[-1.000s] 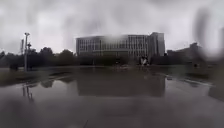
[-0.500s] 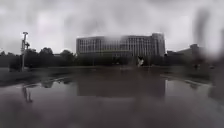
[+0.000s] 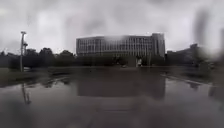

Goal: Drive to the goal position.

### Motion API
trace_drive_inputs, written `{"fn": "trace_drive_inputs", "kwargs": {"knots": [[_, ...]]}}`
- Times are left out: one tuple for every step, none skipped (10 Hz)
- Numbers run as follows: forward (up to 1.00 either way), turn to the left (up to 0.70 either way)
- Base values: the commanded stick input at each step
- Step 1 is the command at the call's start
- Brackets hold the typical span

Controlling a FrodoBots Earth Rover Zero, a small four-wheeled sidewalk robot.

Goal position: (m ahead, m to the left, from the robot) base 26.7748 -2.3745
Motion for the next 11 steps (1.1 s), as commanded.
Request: {"fn": "trace_drive_inputs", "kwargs": {"knots": [[0.7,0.0],[0.7,0.0],[0.7,0.0],[0.7,0.0],[0.7,0.0],[0.7,0.0],[0.7,0.0],[0.7,0.0],[0.7,0.0],[0.7,0.0],[0.7,0.0]]}}
